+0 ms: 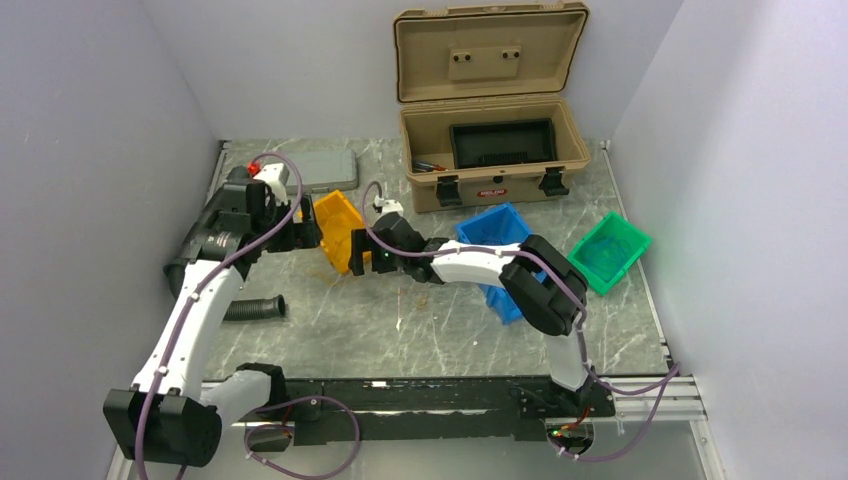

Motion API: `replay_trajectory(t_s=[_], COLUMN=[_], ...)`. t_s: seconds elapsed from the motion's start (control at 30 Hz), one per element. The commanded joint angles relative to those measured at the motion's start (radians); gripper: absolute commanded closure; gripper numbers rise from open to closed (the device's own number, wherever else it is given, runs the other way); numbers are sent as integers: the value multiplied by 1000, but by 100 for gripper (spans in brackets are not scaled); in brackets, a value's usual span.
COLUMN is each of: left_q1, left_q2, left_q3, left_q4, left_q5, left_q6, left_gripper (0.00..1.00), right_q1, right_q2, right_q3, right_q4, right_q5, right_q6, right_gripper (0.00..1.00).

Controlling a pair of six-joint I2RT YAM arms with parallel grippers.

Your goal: Untangle the cables

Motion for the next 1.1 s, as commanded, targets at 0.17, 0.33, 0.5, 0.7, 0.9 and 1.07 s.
replay_trajectory(t_s=[0.17, 0.33, 0.5, 0.7, 0.9, 1.07], left_q1=[8, 8, 8, 8, 8, 8], left_q2=[-141, -157, -160, -163, -170, -193], left_q3=[-104, -119, -125, -120, -135, -145], left_q4=[53, 47, 60, 65, 97, 136], left_q5=[-27, -34, 9, 55, 155, 231], left_q6=[35, 41, 72, 97, 94, 82], left_gripper=[1, 1, 1, 1, 1, 1], right_q1=[24, 35, 49, 73, 73, 73], right_q2=[17, -26, -66, -168, -279, -332], right_q3=[-44, -109, -103, -137, -173, -117], right_q4=[127, 226, 233, 205, 169, 111], right_q5=[115, 105, 94, 135, 144, 18], right_q6=[8, -17, -86, -129, -136, -174], right_gripper=[41, 75, 99, 100, 100, 100])
